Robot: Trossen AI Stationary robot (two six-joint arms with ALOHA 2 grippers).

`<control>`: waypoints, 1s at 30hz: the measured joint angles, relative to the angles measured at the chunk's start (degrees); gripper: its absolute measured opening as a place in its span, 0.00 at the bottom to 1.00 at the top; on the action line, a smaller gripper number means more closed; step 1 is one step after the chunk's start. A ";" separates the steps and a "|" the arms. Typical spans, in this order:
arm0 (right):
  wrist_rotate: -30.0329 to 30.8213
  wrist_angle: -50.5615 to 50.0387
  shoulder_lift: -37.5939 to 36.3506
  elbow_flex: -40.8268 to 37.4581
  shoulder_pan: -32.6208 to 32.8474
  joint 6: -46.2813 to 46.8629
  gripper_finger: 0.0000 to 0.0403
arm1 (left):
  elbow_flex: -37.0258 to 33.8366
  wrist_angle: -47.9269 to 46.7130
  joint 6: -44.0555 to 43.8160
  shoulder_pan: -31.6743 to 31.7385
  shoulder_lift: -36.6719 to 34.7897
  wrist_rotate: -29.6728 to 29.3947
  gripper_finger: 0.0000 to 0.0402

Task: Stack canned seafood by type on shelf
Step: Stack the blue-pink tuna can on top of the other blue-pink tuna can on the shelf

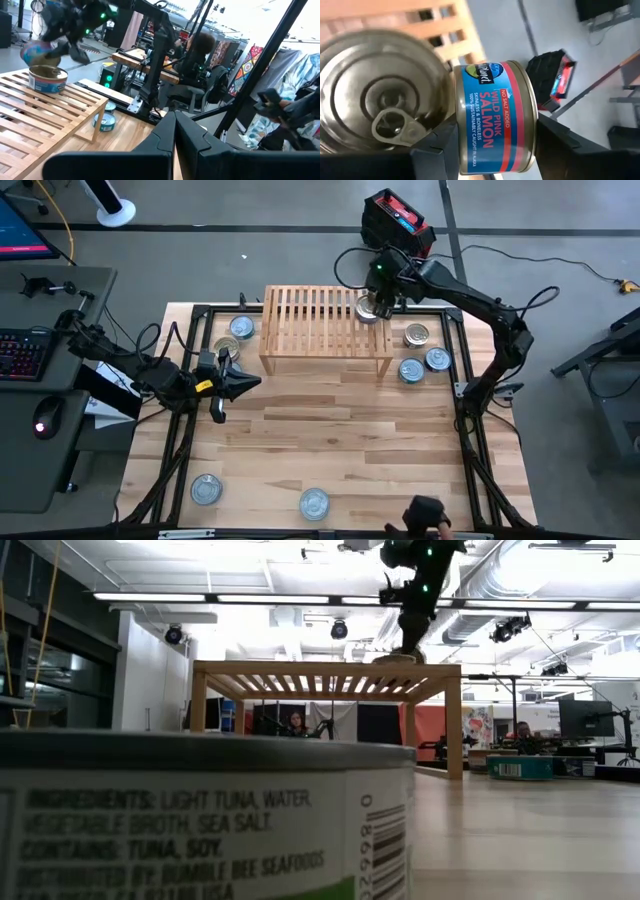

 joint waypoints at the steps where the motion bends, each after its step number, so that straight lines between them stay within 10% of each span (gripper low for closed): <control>1: 0.02 -0.10 -0.01 1.43 0.19 0.04 0.42 | 0.00 0.00 0.00 0.00 0.01 0.01 0.00; 21: -7.96 7.29 5.02 8.18 9.07 10.96 0.42 | 0.00 0.00 0.32 0.00 0.00 0.02 0.00; 30: -1.73 7.97 8.79 8.09 10.36 9.09 0.42 | 0.00 -0.02 -0.83 0.00 0.02 0.02 0.00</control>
